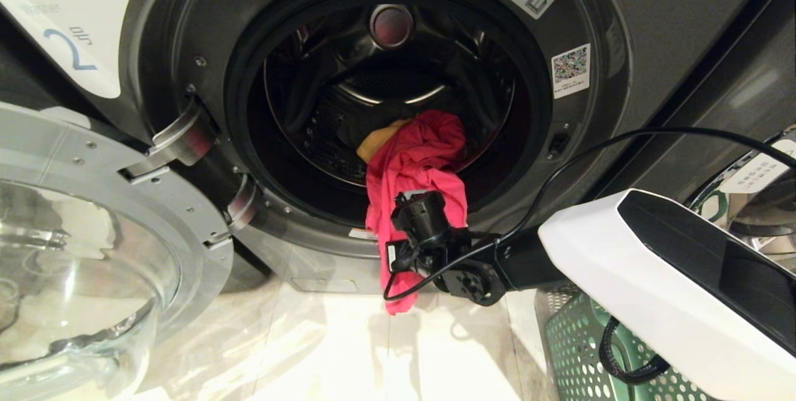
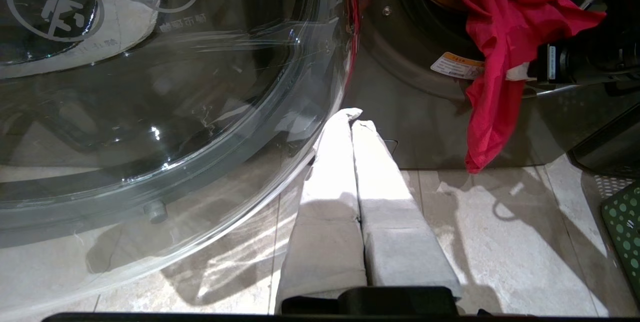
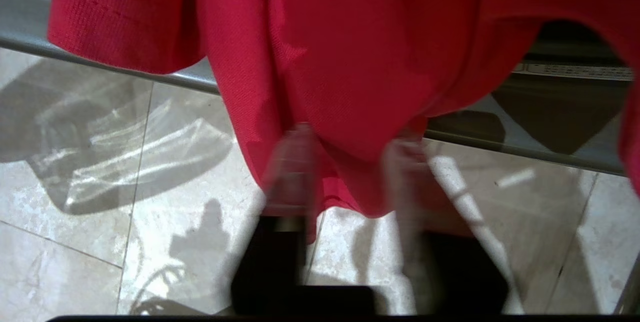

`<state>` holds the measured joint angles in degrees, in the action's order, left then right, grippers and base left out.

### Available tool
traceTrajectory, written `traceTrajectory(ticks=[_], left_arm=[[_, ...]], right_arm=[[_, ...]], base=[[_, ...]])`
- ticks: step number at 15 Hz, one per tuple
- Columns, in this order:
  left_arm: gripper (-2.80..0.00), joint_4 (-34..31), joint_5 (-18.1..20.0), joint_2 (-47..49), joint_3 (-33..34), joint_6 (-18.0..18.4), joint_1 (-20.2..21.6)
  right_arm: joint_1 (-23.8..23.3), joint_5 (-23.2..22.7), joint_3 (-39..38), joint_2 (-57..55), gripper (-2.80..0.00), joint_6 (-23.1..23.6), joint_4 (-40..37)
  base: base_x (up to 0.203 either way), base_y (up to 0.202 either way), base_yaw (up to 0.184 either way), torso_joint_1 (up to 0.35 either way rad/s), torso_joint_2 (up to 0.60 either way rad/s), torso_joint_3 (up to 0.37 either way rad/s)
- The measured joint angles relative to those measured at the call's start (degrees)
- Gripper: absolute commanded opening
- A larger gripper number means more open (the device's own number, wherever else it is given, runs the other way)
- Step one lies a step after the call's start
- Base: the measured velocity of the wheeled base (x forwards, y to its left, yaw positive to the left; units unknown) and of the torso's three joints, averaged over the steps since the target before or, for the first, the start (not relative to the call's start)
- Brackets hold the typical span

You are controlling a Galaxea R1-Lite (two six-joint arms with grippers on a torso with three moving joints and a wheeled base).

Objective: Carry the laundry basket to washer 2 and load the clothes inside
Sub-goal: Place the clothes into the washing machine

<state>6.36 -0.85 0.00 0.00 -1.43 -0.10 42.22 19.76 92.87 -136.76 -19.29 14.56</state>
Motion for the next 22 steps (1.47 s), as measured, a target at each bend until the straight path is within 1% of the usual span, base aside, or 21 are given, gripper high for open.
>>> traceTrajectory(ticks=[5, 9, 12, 14, 16, 17, 20, 22], left_arm=[[-2.8, 0.0, 0.0, 0.0, 0.0, 0.0, 0.0], [-2.8, 0.0, 0.0, 0.0, 0.0, 0.0, 0.0], [-2.8, 0.0, 0.0, 0.0, 0.0, 0.0, 0.0], [-2.8, 0.0, 0.0, 0.0, 0.0, 0.0, 0.0], [-2.8, 0.0, 0.0, 0.0, 0.0, 0.0, 0.0], [-2.8, 0.0, 0.0, 0.0, 0.0, 0.0, 0.0], [-2.8, 0.0, 0.0, 0.0, 0.0, 0.0, 0.0], [-2.8, 0.0, 0.0, 0.0, 0.0, 0.0, 0.0]], right_arm=[[-0.4, 0.0, 1.1, -1.1, -2.8, -0.2, 0.1], [-0.4, 0.6, 1.1, 0.7, -2.8, 0.0, 0.1], [-0.8, 3.4, 4.0, 2.5, -2.8, 0.1, 1.8], [-1.2, 4.4, 6.4, 4.3, -2.8, 1.6, 4.1], [-1.6, 5.0, 9.6, 5.5, -2.8, 6.5, 8.5], [-1.7, 5.1, 11.1, 5.4, -2.8, 9.6, 11.6], [-1.9, 4.5, 15.0, 3.2, -2.8, 19.8, 23.2], [-2.3, 2.4, 16.8, 0.9, -2.8, 26.7, 32.4]], base=[[0.0, 0.0, 0.0, 0.0, 0.0, 0.0], [0.0, 0.0, 0.0, 0.0, 0.0, 0.0], [0.0, 0.0, 0.0, 0.0, 0.0, 0.0], [0.0, 0.0, 0.0, 0.0, 0.0, 0.0], [0.0, 0.0, 0.0, 0.0, 0.0, 0.0], [0.0, 0.0, 0.0, 0.0, 0.0, 0.0], [0.0, 0.0, 0.0, 0.0, 0.0, 0.0], [0.0, 0.0, 0.0, 0.0, 0.0, 0.0]])
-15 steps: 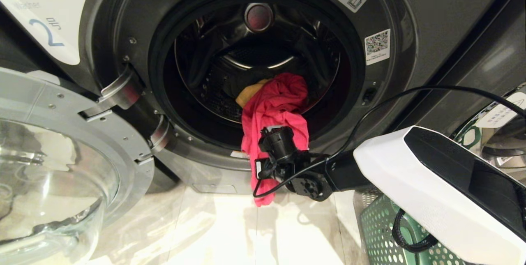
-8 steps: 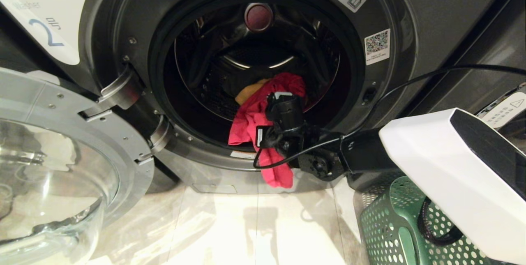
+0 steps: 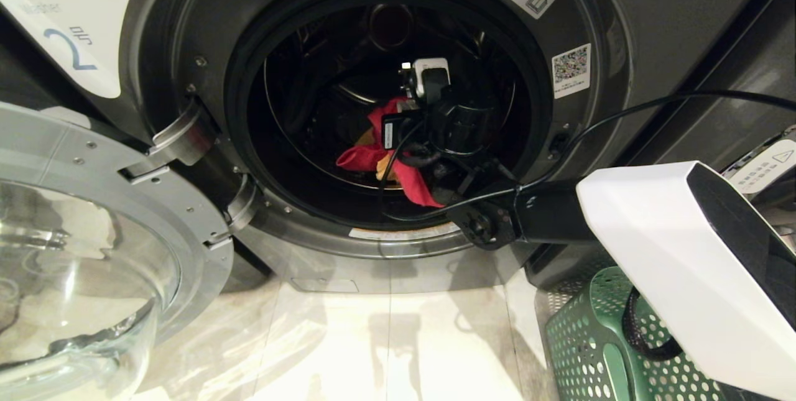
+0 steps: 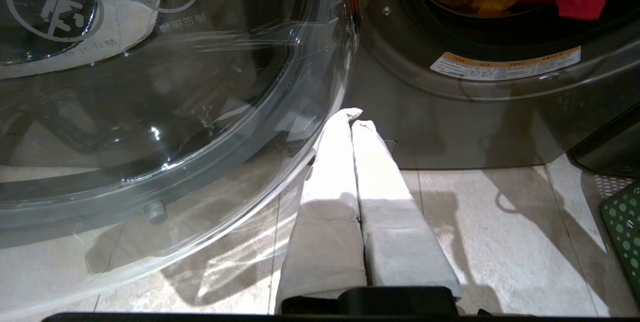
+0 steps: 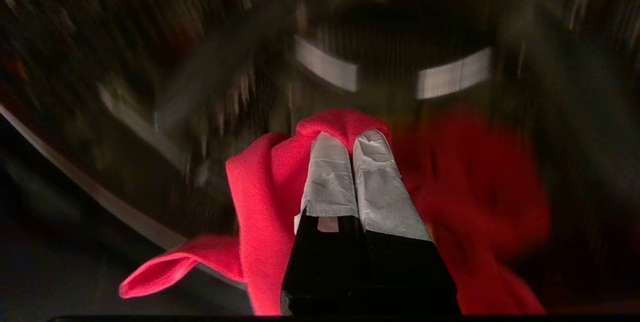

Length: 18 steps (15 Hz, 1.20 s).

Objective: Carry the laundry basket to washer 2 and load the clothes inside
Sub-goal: Place the clothes into the washing machine

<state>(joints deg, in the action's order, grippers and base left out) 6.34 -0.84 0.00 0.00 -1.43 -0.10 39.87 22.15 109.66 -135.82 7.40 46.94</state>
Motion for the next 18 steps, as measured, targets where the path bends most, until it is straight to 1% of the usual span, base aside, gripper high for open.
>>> traceTrajectory(ticks=[1, 3, 4, 5, 6, 7, 12, 14, 16, 18], left_arm=[[-2.8, 0.0, 0.0, 0.0, 0.0, 0.0, 0.0], [-2.8, 0.0, 0.0, 0.0, 0.0, 0.0, 0.0], [-2.8, 0.0, 0.0, 0.0, 0.0, 0.0, 0.0], [-2.8, 0.0, 0.0, 0.0, 0.0, 0.0, 0.0], [-2.8, 0.0, 0.0, 0.0, 0.0, 0.0, 0.0], [-2.8, 0.0, 0.0, 0.0, 0.0, 0.0, 0.0], [-2.8, 0.0, 0.0, 0.0, 0.0, 0.0, 0.0], [-2.8, 0.0, 0.0, 0.0, 0.0, 0.0, 0.0], [-2.8, 0.0, 0.0, 0.0, 0.0, 0.0, 0.0], [-2.8, 0.0, 0.0, 0.0, 0.0, 0.0, 0.0]], right_arm=[[-0.3, -2.0, 0.5, -1.1, -2.8, 2.5, 3.2], [-1.5, -3.2, 0.6, -2.4, -2.8, 6.5, 4.2], [-2.3, -3.7, 0.4, -2.8, 0.0, 8.3, 2.2], [-2.9, -4.2, 0.6, -3.0, 0.0, 8.3, -0.6], [-3.5, -4.7, 1.3, -3.2, 0.0, 7.3, -3.4], [-4.0, -5.0, 1.6, -3.4, 0.0, 6.5, -4.3], [-5.0, -4.8, 1.7, -6.8, 0.0, 1.4, -4.6], [-5.0, -5.1, 1.1, -5.8, 0.0, -1.4, -5.1], [-4.9, -7.2, -1.5, -1.9, 0.0, -6.2, -9.4], [-4.2, -10.3, -3.9, 2.0, 0.0, -13.7, -18.3]], base=[[0.0, 0.0, 0.0, 0.0, 0.0, 0.0], [0.0, 0.0, 0.0, 0.0, 0.0, 0.0], [0.0, 0.0, 0.0, 0.0, 0.0, 0.0], [0.0, 0.0, 0.0, 0.0, 0.0, 0.0], [0.0, 0.0, 0.0, 0.0, 0.0, 0.0], [0.0, 0.0, 0.0, 0.0, 0.0, 0.0], [0.0, 0.0, 0.0, 0.0, 0.0, 0.0], [0.0, 0.0, 0.0, 0.0, 0.0, 0.0], [0.0, 0.0, 0.0, 0.0, 0.0, 0.0], [0.0, 0.0, 0.0, 0.0, 0.0, 0.0]])
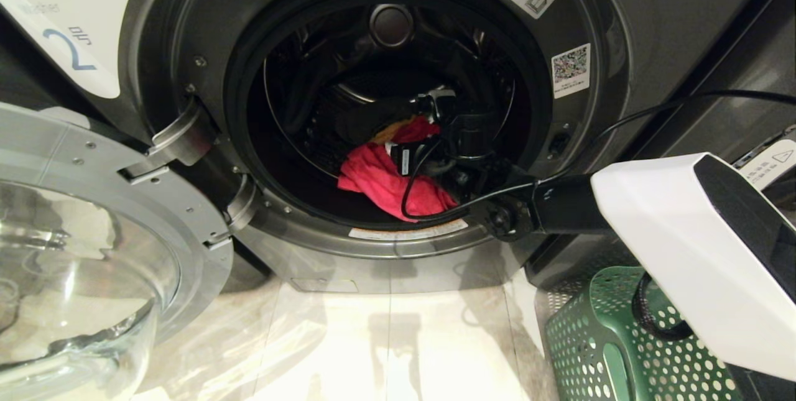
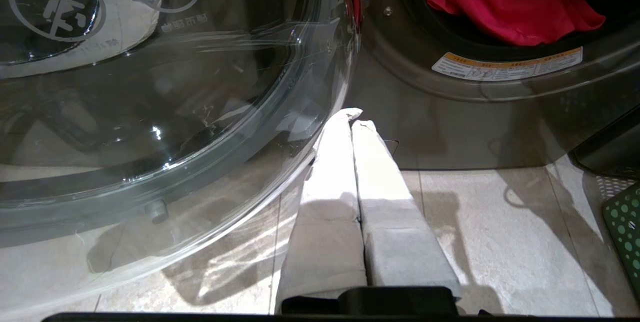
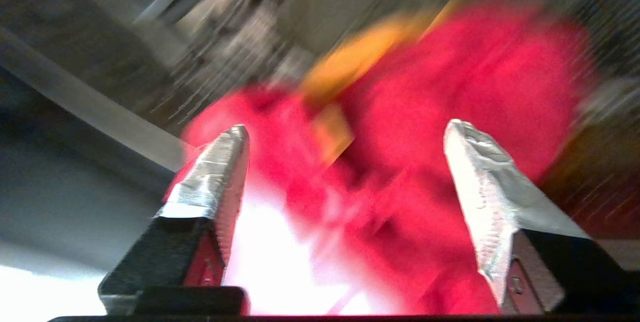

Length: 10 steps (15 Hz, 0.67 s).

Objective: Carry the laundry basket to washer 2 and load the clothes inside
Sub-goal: Place the clothes into the washing machine

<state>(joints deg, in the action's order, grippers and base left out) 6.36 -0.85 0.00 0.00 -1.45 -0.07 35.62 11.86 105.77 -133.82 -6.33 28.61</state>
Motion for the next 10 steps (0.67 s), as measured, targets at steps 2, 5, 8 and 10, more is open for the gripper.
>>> traceTrajectory(ticks=[2, 5, 8, 10], left_arm=[[-2.8, 0.0, 0.0, 0.0, 0.0, 0.0, 0.0], [-2.8, 0.0, 0.0, 0.0, 0.0, 0.0, 0.0], [-2.8, 0.0, 0.0, 0.0, 0.0, 0.0, 0.0], [-2.8, 0.0, 0.0, 0.0, 0.0, 0.0, 0.0]], right_arm=[[0.5, -3.1, -0.9, 2.2, 0.0, -8.2, -10.6], [0.9, -8.7, 0.0, 2.4, 0.0, -12.3, -21.6], [0.9, -8.1, 3.1, -0.4, 0.0, -11.5, -23.7], [0.5, -4.9, 5.0, -2.7, 0.0, -8.8, -24.6]], base=[[0.0, 0.0, 0.0, 0.0, 0.0, 0.0], [0.0, 0.0, 0.0, 0.0, 0.0, 0.0], [0.0, 0.0, 0.0, 0.0, 0.0, 0.0], [0.0, 0.0, 0.0, 0.0, 0.0, 0.0]])
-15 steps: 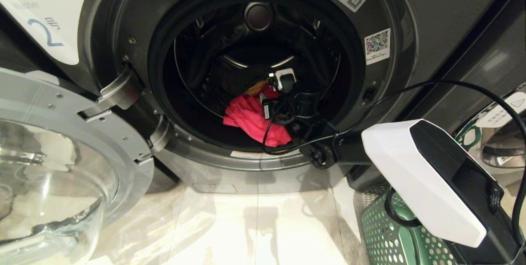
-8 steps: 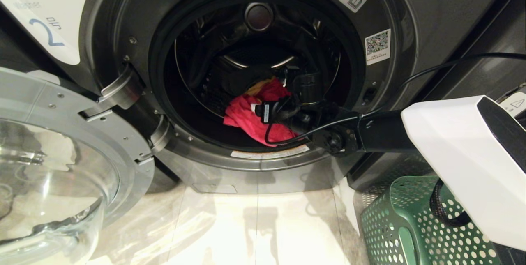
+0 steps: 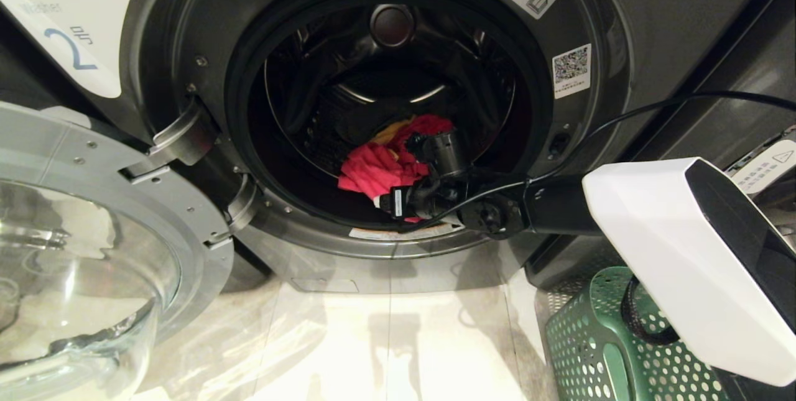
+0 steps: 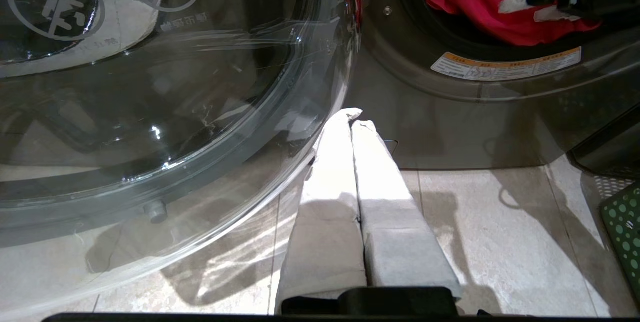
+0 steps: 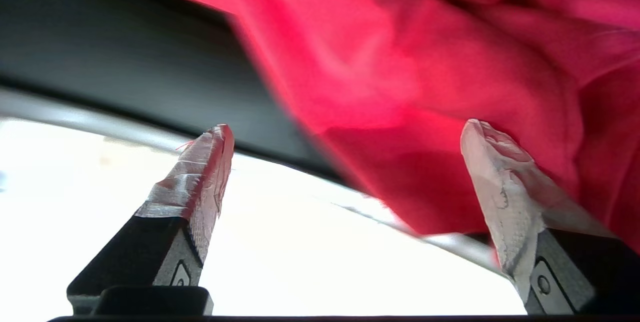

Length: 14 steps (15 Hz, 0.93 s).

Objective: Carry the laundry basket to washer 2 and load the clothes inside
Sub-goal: Place the clothes into the washing machine

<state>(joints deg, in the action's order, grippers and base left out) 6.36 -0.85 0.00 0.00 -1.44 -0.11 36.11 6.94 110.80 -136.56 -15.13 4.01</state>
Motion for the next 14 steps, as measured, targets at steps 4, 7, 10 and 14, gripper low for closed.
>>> traceTrajectory(ticks=[4, 7, 10, 14], left_arm=[[-2.8, 0.0, 0.0, 0.0, 0.0, 0.0, 0.0], [-2.8, 0.0, 0.0, 0.0, 0.0, 0.0, 0.0], [-2.8, 0.0, 0.0, 0.0, 0.0, 0.0, 0.0], [-2.8, 0.0, 0.0, 0.0, 0.0, 0.0, 0.0]], right_arm=[[-1.4, 3.2, 1.0, -3.1, 0.0, 3.5, 0.3], [-1.7, 3.0, 1.3, -4.1, -2.8, 3.6, 2.6], [-1.9, 3.3, 1.7, -5.1, -2.8, 3.9, 7.4], [-2.4, 5.8, 1.8, -5.6, -2.8, 6.1, 17.8]], base=[[0.0, 0.0, 0.0, 0.0, 0.0, 0.0], [0.0, 0.0, 0.0, 0.0, 0.0, 0.0], [0.0, 0.0, 0.0, 0.0, 0.0, 0.0], [0.0, 0.0, 0.0, 0.0, 0.0, 0.0]])
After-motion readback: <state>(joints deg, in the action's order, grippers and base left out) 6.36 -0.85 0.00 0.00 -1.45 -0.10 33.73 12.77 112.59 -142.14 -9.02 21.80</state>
